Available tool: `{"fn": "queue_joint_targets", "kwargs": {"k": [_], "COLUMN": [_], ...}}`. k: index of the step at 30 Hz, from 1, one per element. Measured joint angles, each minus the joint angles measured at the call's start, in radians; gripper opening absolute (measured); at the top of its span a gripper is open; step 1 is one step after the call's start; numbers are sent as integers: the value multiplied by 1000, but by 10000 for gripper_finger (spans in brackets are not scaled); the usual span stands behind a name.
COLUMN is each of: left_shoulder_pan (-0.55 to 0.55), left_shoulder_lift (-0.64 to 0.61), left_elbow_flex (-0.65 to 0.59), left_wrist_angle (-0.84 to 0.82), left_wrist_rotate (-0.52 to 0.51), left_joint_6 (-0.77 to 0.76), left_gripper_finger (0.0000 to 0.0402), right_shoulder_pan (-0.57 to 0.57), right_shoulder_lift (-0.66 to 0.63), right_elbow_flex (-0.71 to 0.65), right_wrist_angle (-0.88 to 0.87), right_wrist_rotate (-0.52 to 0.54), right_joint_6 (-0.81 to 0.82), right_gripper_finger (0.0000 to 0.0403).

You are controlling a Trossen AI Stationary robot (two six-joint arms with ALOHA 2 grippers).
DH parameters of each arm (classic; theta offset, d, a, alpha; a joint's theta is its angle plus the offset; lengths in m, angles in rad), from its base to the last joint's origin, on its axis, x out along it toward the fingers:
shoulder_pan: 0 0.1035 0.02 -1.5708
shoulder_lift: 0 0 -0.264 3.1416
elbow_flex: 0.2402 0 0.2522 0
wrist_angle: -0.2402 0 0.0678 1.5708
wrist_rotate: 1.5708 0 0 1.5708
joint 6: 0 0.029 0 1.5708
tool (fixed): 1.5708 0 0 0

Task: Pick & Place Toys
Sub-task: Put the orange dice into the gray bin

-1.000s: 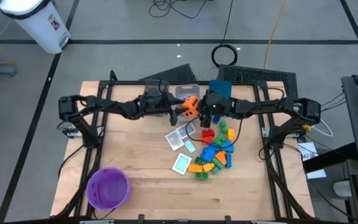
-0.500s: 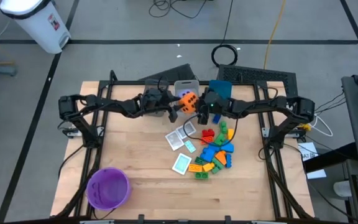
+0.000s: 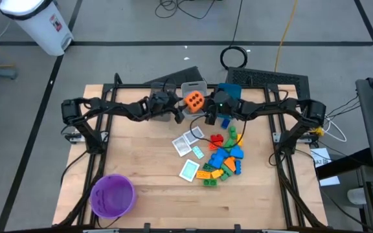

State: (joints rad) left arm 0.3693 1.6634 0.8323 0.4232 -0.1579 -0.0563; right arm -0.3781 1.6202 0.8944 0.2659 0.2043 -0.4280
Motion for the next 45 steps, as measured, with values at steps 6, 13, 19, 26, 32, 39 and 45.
{"fn": "queue_joint_targets", "kwargs": {"k": [6, 13, 19, 26, 32, 39, 45], "left_shoulder_pan": [-6, -5, -4, -4, -5, -10, -10], "left_shoulder_lift": [0, -1, -2, -2, -2, -4, -4], "left_elbow_flex": [0, 1, 1, 1, 1, 2, 2], "left_wrist_angle": [-21, -89, -107, -107, -106, -106, -105], "left_wrist_rotate": [27, 26, 26, 40, 110, 144, 138], "left_joint_6": [-9, -9, -10, -53, -71, -104, -100], "left_gripper_finger": [207, 207, 207, 207, 207, 207, 207], "right_shoulder_pan": [21, 24, 13, 20, 43, 66, 86], "right_shoulder_lift": [-1, -3, -3, -22, -52, -55, -52], "right_elbow_flex": [-1, 0, 0, -2, -5, -3, -5], "right_wrist_angle": [-34, -108, -118, -125, -149, -200, -234], "right_wrist_rotate": [-1, 1, 3, -25, -127, -235, -267], "right_joint_6": [24, 52, 103, 164, 238, 328, 303], "right_gripper_finger": [253, 253, 253, 253, 253, 253, 246]}}
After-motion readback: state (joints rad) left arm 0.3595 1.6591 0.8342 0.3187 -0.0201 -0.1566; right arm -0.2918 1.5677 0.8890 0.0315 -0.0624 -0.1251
